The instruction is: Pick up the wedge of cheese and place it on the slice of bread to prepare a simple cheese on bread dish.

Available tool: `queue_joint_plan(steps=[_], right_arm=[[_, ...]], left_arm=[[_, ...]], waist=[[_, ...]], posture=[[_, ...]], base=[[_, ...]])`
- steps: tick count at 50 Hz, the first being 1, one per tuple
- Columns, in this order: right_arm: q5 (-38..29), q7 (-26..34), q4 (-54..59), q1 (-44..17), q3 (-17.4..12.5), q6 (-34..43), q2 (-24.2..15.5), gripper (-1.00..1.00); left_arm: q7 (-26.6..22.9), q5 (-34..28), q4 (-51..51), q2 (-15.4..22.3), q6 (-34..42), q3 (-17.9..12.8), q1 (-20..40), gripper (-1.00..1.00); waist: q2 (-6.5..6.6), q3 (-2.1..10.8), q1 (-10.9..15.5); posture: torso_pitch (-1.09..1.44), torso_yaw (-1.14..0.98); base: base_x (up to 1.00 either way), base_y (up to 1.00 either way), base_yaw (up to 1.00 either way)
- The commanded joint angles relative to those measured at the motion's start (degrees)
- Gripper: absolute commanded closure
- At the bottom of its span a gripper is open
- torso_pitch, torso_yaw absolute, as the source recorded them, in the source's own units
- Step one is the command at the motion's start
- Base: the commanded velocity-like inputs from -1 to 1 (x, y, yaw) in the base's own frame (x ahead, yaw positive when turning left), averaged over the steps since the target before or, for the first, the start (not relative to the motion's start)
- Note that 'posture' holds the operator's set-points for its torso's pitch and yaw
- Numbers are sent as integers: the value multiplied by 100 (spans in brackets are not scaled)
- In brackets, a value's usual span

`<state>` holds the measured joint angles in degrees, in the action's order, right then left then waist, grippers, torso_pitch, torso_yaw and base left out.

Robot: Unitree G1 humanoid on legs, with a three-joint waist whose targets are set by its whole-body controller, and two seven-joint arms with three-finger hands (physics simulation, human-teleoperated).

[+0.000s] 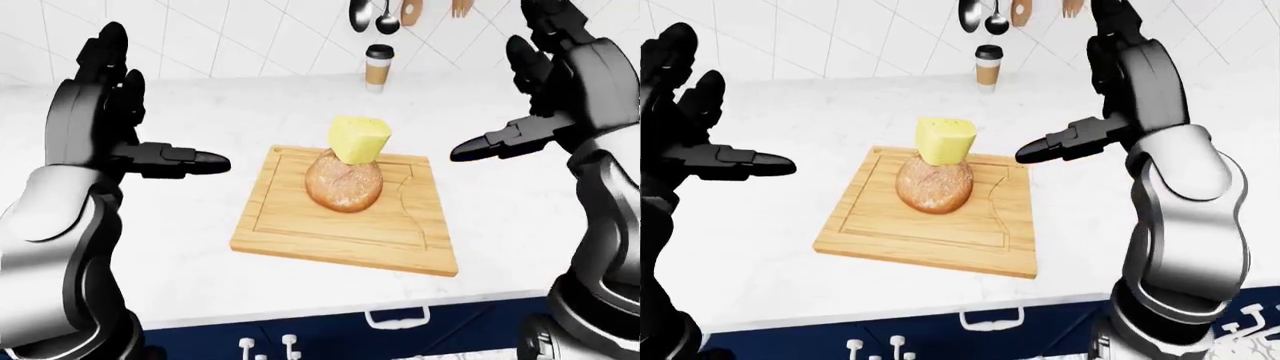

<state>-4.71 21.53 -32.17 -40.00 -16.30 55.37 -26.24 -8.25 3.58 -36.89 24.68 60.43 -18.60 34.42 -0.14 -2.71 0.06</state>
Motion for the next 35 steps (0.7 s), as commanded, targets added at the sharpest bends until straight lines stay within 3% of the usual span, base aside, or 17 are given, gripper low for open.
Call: queue_joint_plan(steps=[1,11,22,35], right_arm=[[150,-74,-158,-185,-179,72,-211,-100],[714,-307,-496,249,-717,163,-628,-100],[1239,-566,-554,494,-1134,184,-1078,-100],[1754,-758,-587,742,-1663,219,-1543,-100]], left_arm=[[21,41,-150,139,-54,-84,157,-100],[20,151,-225,426,103,-239,213,-100],[-54,324,-412,824,382,-595,201,-100],[-23,480,-486,1119,548,-803,220,-100]], waist=[[-3,122,4],[-26,100,10],[-44,74,8],[-67,54,18]], posture=[[0,0],[0,0],[0,0],[0,0]], base=[[0,0,0],[0,0,0],[0,0,0],[0,0,0]])
